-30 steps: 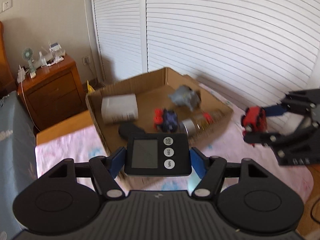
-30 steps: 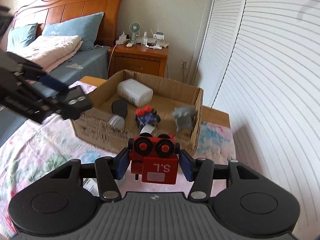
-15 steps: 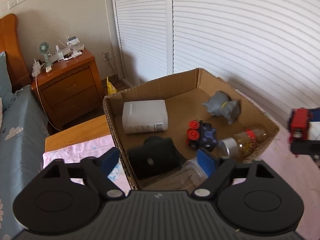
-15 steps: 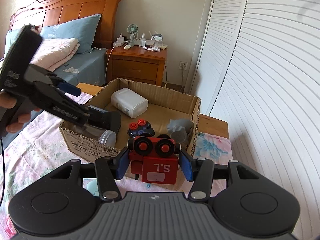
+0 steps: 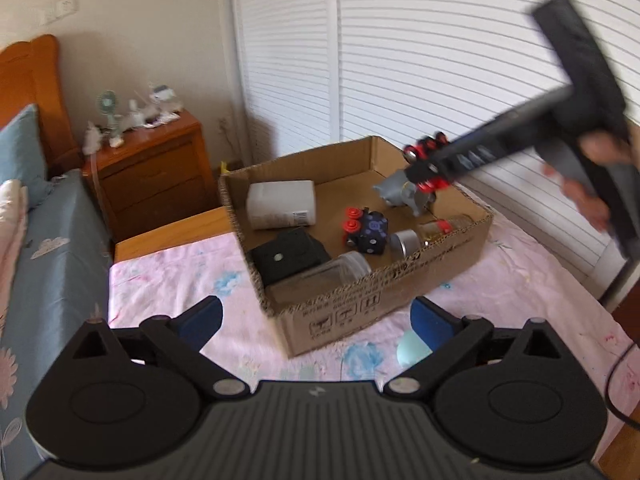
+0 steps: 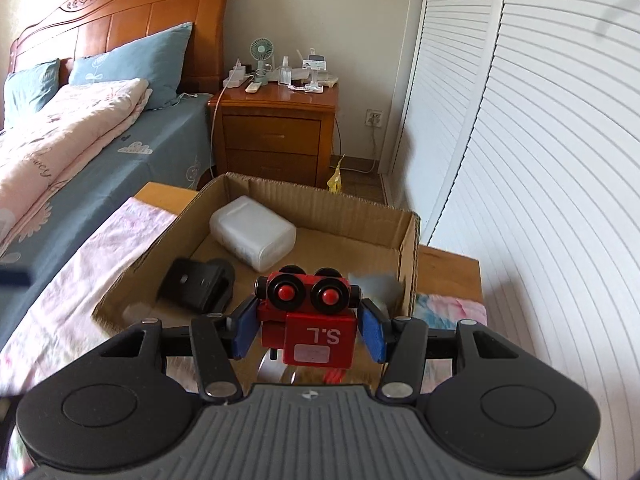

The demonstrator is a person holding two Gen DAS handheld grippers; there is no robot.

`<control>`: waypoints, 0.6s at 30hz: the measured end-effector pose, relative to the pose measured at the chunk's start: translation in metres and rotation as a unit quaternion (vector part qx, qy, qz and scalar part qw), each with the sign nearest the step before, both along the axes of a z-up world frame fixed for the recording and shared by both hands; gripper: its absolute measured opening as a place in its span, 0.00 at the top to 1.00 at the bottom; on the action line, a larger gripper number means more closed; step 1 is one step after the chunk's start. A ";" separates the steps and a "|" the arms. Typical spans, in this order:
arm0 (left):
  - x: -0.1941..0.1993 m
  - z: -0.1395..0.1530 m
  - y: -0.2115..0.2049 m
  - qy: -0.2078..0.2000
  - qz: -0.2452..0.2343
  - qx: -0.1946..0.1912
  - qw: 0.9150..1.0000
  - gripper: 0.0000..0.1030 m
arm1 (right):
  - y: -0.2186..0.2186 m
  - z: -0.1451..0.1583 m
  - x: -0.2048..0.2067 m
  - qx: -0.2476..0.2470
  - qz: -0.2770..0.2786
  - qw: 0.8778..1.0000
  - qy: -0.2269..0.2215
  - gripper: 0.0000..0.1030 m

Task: Organize rigid objects
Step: 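Carry timer and toy train into the box and open both tools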

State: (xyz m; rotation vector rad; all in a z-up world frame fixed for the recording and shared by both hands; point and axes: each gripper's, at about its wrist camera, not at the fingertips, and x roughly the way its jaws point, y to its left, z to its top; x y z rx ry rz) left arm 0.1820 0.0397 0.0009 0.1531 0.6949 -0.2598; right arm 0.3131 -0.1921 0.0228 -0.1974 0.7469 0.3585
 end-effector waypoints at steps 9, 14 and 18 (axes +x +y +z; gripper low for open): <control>-0.027 -0.012 0.010 -0.006 0.046 -0.025 0.999 0.01 | 0.021 -0.012 0.079 -0.004 -0.010 0.999 0.037 0.43; -0.031 -0.020 0.010 -0.003 0.068 -0.005 0.998 0.01 | 0.029 -0.024 0.114 -0.013 -0.023 0.998 0.054 0.43; -0.031 -0.021 0.016 -0.003 0.080 -0.015 0.997 0.01 | 0.032 -0.029 0.129 -0.023 -0.043 0.998 0.046 0.25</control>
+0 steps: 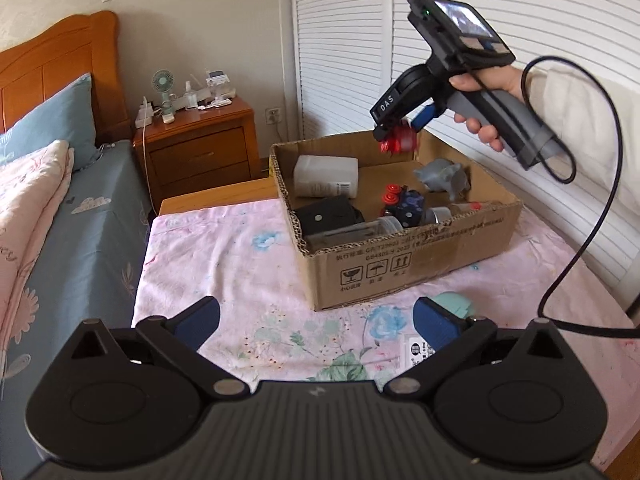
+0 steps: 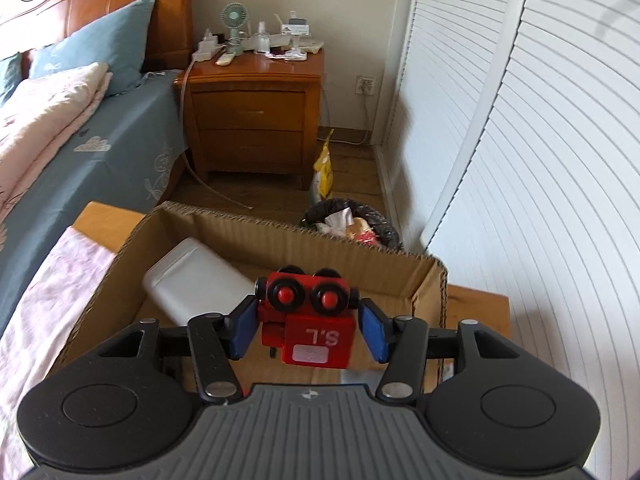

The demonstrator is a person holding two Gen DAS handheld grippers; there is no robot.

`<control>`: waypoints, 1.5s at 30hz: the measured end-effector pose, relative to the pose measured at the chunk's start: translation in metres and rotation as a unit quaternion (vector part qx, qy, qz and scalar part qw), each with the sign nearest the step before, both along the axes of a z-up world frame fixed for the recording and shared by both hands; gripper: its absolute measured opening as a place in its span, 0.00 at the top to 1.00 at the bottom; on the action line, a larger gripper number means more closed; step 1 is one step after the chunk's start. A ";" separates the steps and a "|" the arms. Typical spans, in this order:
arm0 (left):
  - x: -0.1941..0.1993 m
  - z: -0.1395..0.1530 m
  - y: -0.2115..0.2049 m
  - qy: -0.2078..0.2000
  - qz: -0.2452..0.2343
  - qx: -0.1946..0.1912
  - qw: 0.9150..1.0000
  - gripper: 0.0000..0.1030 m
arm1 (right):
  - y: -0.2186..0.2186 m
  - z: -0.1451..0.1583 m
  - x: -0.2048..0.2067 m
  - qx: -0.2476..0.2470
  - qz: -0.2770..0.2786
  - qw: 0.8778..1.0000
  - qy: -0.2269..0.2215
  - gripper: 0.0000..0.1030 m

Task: Organize rigid objects
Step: 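Carry timer and toy train into the box and open both tools, then move left tool to white pen-refill case while right tool approaches light blue case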

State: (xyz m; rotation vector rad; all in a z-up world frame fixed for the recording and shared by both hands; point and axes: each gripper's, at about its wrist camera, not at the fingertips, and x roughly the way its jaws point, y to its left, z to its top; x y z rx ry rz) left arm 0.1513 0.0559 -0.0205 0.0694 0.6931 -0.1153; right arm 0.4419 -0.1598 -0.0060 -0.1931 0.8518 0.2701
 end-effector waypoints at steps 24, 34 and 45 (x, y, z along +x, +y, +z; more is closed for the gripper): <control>-0.021 -0.011 -0.004 0.028 -0.008 -0.005 1.000 0.01 | -0.033 0.010 -0.151 0.027 -0.015 0.999 -0.015 0.00; -0.022 -0.016 -0.017 0.035 -0.032 -0.015 0.999 0.01 | -0.050 -0.036 -0.232 0.038 -0.071 0.997 0.005 0.00; -0.016 -0.032 -0.044 0.048 -0.056 -0.007 0.997 0.01 | -0.060 -0.071 -0.274 -0.007 -0.073 0.997 0.011 0.00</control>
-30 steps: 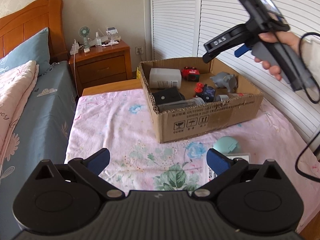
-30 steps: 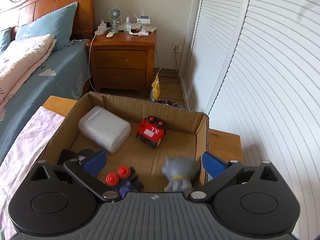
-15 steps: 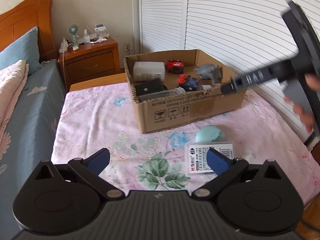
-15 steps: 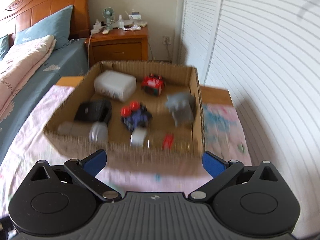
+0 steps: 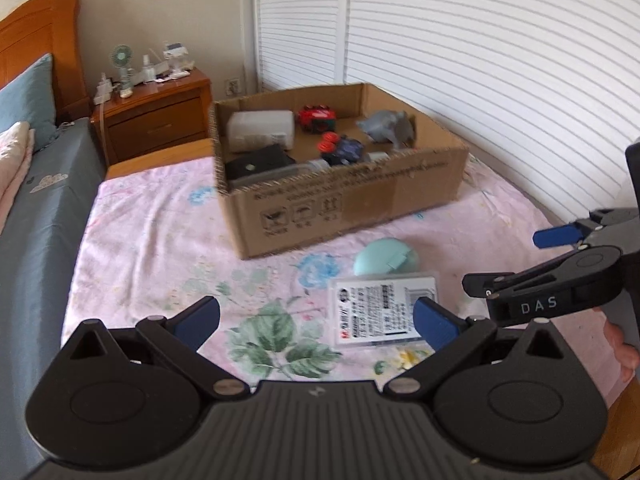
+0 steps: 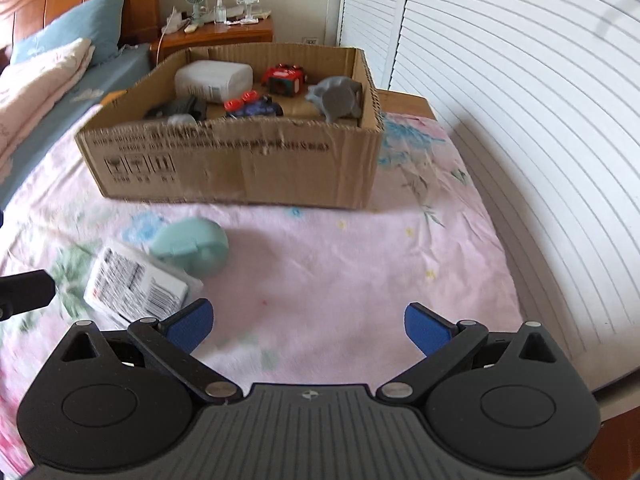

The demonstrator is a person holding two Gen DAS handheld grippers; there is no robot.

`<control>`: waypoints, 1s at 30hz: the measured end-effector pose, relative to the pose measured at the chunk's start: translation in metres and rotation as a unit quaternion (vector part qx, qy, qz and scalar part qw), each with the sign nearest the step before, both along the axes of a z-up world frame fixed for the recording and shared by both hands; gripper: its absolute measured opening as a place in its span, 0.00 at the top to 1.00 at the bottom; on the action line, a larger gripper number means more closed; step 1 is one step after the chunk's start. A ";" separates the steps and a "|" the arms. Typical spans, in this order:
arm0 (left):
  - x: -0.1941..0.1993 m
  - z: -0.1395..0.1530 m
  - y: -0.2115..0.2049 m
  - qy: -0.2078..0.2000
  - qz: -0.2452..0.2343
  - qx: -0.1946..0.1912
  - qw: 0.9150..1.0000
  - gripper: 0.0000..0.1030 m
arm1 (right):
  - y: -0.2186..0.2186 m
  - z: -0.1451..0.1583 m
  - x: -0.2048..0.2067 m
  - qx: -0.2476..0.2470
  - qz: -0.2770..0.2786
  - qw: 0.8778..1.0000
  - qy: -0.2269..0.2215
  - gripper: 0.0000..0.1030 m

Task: Organize rigid objects
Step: 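Move left tool to white pen-refill case while right tool approaches light blue case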

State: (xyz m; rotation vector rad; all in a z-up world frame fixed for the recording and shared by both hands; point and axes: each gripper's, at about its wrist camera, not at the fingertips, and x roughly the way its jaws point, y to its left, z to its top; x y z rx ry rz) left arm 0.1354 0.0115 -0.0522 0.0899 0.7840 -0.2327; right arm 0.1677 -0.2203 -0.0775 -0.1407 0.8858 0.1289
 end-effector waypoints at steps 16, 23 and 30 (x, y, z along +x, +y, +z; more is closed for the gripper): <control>0.029 -0.045 -0.046 0.060 -0.020 -0.023 0.998 0.01 | -0.035 -0.016 -0.008 -0.003 -0.008 1.000 0.005 0.00; 0.031 -0.054 -0.048 0.065 0.000 -0.002 0.998 0.13 | -0.035 -0.019 -0.008 -0.011 -0.002 1.000 0.008 0.00; 0.024 -0.051 -0.032 0.066 0.021 0.008 0.998 0.14 | -0.026 -0.022 -0.009 -0.014 0.013 1.000 0.012 0.00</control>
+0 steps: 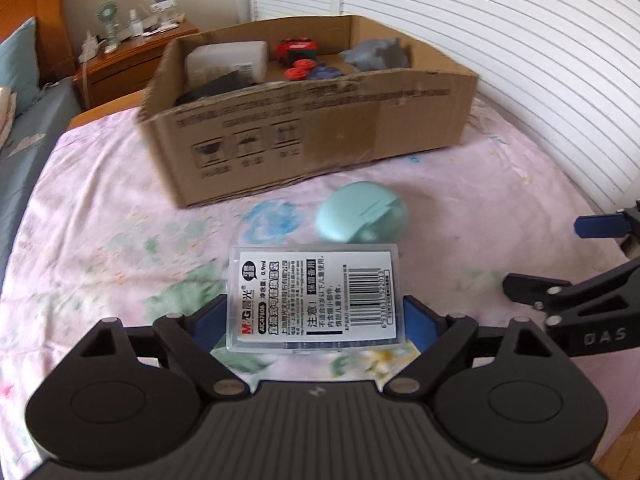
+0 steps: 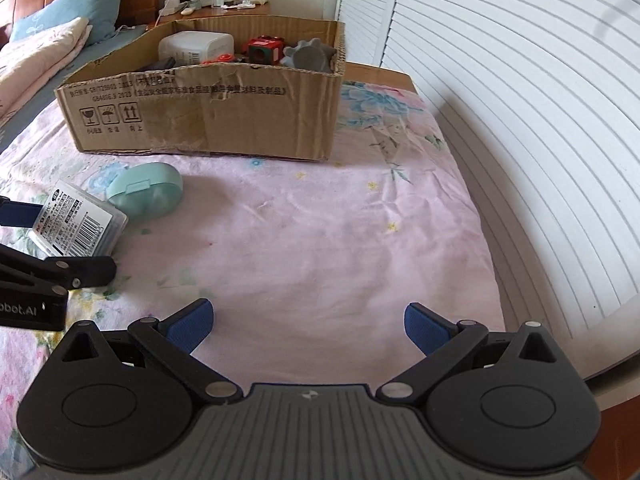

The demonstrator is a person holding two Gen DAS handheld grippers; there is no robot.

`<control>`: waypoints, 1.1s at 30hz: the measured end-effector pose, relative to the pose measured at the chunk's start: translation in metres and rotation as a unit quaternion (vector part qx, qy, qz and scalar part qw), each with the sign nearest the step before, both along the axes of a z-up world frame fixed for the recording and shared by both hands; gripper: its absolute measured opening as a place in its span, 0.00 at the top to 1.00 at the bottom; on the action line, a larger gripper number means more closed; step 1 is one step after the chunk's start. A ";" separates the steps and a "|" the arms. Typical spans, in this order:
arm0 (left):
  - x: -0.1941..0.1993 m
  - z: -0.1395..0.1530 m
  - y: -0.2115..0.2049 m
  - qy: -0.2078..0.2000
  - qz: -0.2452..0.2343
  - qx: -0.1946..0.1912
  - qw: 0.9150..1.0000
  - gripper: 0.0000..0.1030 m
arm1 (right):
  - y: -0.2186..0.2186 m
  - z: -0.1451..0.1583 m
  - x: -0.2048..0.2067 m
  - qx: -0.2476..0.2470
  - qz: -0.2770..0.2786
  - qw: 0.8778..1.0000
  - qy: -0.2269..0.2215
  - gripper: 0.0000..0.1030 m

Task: Organize rigid objects
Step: 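Move left tool to white pen-refill case while right tool approaches light blue case, then close left tool on white refill case while right tool grasps light blue case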

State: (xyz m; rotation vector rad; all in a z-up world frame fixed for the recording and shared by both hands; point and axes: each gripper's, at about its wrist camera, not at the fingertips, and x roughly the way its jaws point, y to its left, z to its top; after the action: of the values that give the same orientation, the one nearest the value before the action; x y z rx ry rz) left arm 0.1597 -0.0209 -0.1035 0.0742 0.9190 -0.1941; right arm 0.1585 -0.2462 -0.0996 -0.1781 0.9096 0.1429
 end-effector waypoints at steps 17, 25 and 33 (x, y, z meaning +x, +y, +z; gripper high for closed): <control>-0.002 -0.006 0.060 -0.006 0.082 -0.002 0.997 0.02 | 0.061 0.010 0.026 0.016 0.088 0.996 -0.018 0.00; -0.004 -0.008 0.062 -0.019 0.079 -0.004 0.997 0.01 | 0.086 0.010 0.059 0.051 0.073 0.996 -0.026 0.00; -0.006 -0.009 0.063 -0.020 0.074 -0.004 0.997 0.01 | 0.093 -0.010 0.073 0.039 0.034 0.999 -0.015 0.00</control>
State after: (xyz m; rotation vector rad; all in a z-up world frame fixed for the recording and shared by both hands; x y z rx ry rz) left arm 0.1539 0.0423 -0.1121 0.0025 0.8791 -0.0580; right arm 0.2320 -0.1534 -0.1097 -0.1389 0.8666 0.2384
